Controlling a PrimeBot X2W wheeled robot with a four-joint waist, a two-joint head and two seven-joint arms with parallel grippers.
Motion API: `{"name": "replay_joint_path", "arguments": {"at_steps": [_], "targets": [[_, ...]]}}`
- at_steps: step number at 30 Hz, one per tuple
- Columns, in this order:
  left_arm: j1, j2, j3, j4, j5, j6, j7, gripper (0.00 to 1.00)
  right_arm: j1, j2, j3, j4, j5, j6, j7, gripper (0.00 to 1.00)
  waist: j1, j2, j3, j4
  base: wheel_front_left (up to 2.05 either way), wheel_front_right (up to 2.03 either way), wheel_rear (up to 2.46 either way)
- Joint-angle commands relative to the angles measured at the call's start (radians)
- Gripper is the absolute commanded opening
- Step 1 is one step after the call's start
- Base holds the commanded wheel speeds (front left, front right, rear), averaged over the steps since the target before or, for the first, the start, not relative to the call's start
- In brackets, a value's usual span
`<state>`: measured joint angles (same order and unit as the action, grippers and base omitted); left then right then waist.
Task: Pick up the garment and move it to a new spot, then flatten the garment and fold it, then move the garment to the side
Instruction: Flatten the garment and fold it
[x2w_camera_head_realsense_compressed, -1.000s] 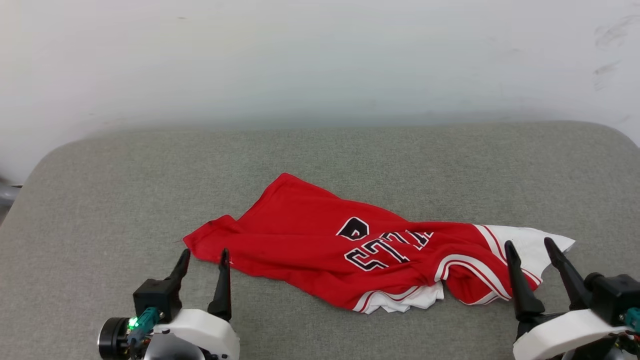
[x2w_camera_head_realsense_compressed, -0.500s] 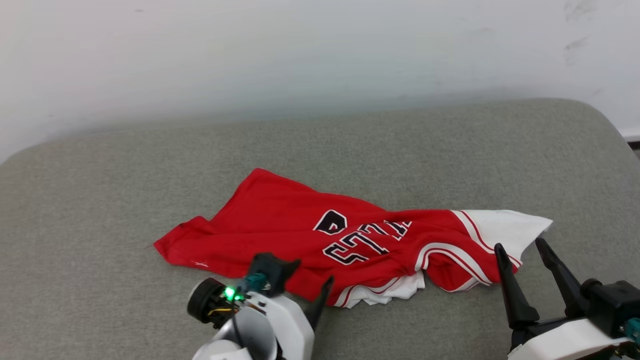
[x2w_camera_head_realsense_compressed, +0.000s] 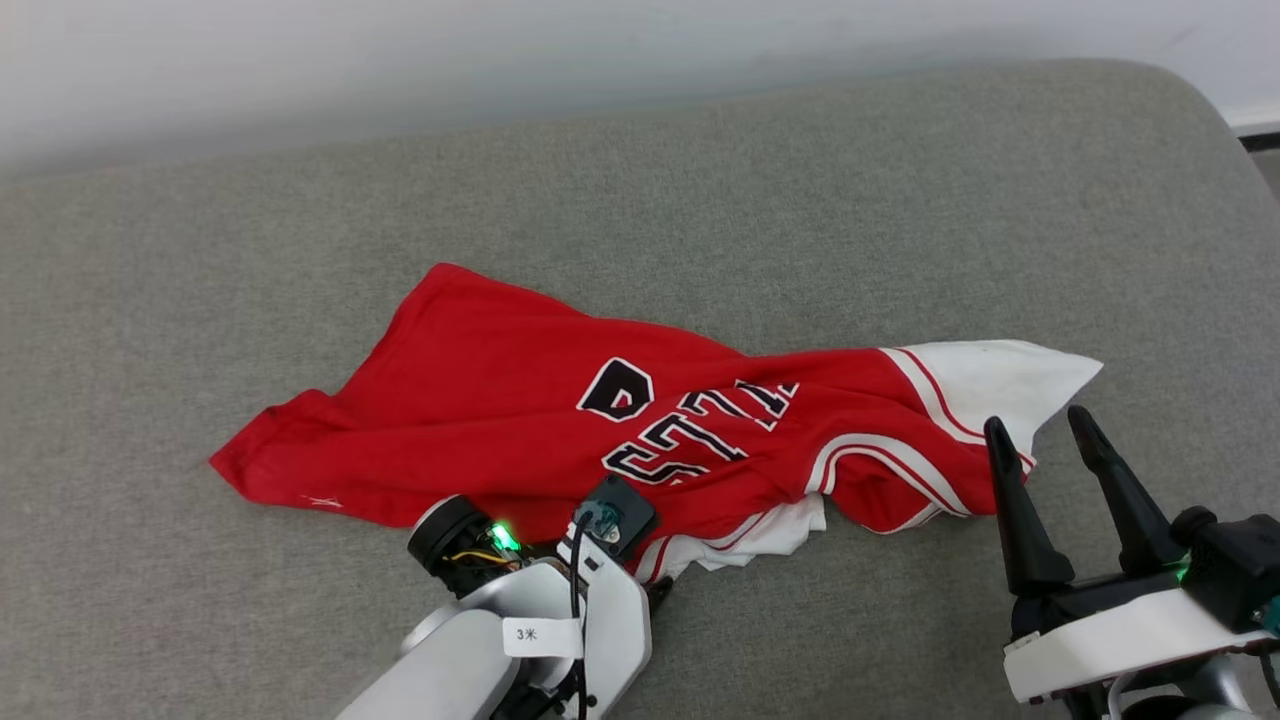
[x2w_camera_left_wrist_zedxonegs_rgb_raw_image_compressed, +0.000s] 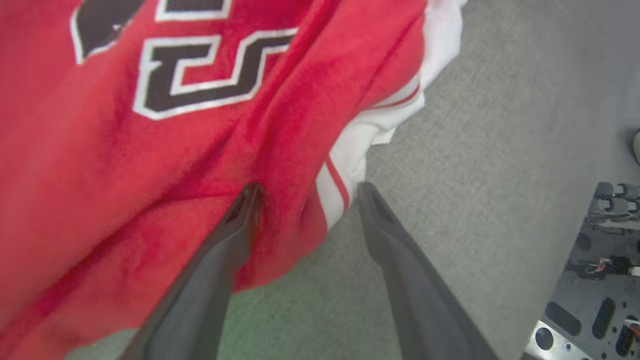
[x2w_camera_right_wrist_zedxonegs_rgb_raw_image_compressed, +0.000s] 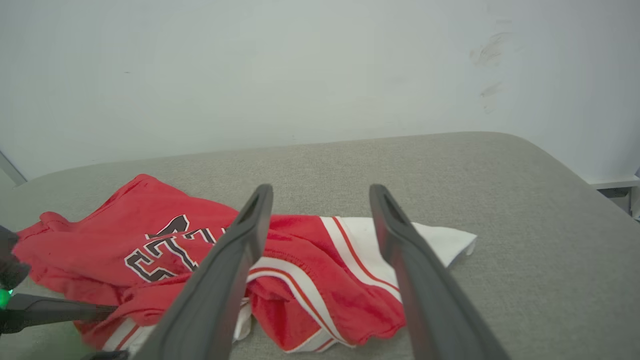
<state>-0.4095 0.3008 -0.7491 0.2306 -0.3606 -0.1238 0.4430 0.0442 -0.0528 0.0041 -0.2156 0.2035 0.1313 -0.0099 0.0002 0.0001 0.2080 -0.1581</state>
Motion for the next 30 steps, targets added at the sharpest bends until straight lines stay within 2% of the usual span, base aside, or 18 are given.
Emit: {"name": "replay_joint_path", "arguments": {"at_steps": [1,6,7,8,9,13,20,25,30], "targets": [[-0.017,0.006,-0.013,0.009,-0.007,-0.005,0.013,1.0,-0.012,0.004,0.002,0.003,0.007,-0.001,-0.008,1.0,-0.0002,-0.0001,0.033,-0.02,0.0,0.0,0.0],[-0.055,0.058,-0.153,0.055,-0.076,-0.008,0.101,1.0,-0.032,0.004,0.004,0.029,0.027,-0.001,-0.035,1.0,-0.0002,-0.0001,0.065,-0.036,0.0,0.0,0.0],[-0.063,0.07,-0.182,0.056,-0.097,-0.008,0.109,0.56,-0.034,0.004,0.003,0.035,0.032,-0.001,-0.038,1.0,-0.0002,-0.0001,0.068,-0.038,0.0,0.0,0.0],[-0.069,0.082,-0.206,0.055,-0.121,-0.009,0.115,0.22,-0.036,0.004,0.002,0.04,0.031,-0.001,-0.043,1.0,-0.0002,-0.0001,0.069,-0.038,0.0,0.0,0.0],[-0.077,0.094,-0.225,0.052,-0.136,-0.009,0.116,0.0,-0.038,0.004,-0.001,0.043,0.035,-0.001,-0.044,1.0,-0.0002,-0.0001,0.069,-0.037,0.0,0.0,0.0],[-0.124,0.141,-0.249,0.006,-0.172,-0.009,0.074,0.0,-0.035,0.004,-0.012,0.064,0.04,-0.001,-0.052,1.0,-0.0002,-0.0001,0.048,-0.025,0.0,0.0,0.0],[-0.134,0.196,-0.224,-0.161,-0.172,0.002,0.017,0.0,-0.003,0.004,-0.035,0.093,0.047,-0.001,-0.042,1.0,-0.0002,-0.0001,-0.032,0.03,0.0,0.0,0.0],[-0.101,0.249,-0.216,-0.302,-0.18,0.03,0.038,0.0,0.018,0.004,-0.049,0.098,0.05,-0.001,-0.029,1.0,-0.0002,-0.0001,-0.079,0.082,0.0,0.0,0.0],[-0.041,0.318,-0.2,-0.432,-0.195,0.087,0.075,0.0,0.041,0.003,-0.062,0.096,0.051,-0.001,-0.018,1.0,-0.0002,-0.0001,-0.111,0.131,0.0,0.0,0.0]]}}
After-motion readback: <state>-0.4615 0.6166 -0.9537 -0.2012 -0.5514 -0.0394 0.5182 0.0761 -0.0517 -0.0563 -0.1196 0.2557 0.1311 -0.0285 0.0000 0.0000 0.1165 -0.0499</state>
